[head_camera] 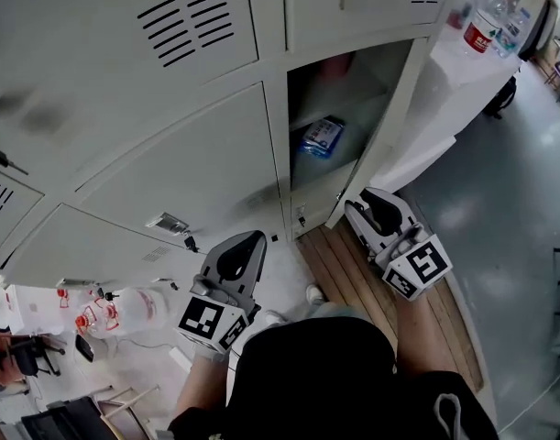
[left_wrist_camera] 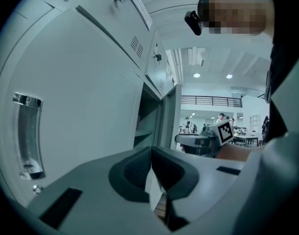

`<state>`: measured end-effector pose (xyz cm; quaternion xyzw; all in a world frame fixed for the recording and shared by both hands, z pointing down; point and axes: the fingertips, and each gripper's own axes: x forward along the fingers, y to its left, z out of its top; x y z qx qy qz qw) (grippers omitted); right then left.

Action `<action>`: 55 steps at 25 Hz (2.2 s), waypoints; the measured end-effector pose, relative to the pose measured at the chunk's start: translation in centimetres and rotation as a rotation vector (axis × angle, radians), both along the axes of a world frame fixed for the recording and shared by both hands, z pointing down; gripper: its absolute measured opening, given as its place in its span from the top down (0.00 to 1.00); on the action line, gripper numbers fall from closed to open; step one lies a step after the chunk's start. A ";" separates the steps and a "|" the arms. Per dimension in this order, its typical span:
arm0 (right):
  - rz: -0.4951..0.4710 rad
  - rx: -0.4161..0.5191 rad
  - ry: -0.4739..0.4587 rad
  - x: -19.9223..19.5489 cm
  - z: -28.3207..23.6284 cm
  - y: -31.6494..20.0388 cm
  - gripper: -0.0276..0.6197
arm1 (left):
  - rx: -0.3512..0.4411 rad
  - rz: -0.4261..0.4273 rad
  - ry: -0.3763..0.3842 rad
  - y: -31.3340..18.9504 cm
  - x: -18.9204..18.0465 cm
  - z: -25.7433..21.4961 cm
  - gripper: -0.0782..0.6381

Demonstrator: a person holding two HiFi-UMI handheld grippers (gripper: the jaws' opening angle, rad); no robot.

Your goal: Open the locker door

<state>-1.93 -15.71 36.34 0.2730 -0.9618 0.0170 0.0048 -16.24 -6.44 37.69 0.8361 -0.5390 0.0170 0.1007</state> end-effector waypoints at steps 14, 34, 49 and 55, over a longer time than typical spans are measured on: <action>0.128 -0.010 -0.009 6.0 0.1 1.1 0.70 | 0.002 0.155 0.018 -2.0 4.8 0.5 0.86; 0.265 -0.015 -0.042 14.8 0.3 0.7 0.68 | -0.028 0.270 -0.002 -4.6 11.9 0.8 0.86; 0.382 -0.020 -0.084 21.3 0.3 -1.2 0.75 | -0.040 0.290 -0.017 -6.0 16.0 1.2 0.86; 0.429 -0.026 -0.106 23.2 0.5 -2.3 0.80 | -0.041 0.285 -0.021 -6.3 17.0 1.4 0.86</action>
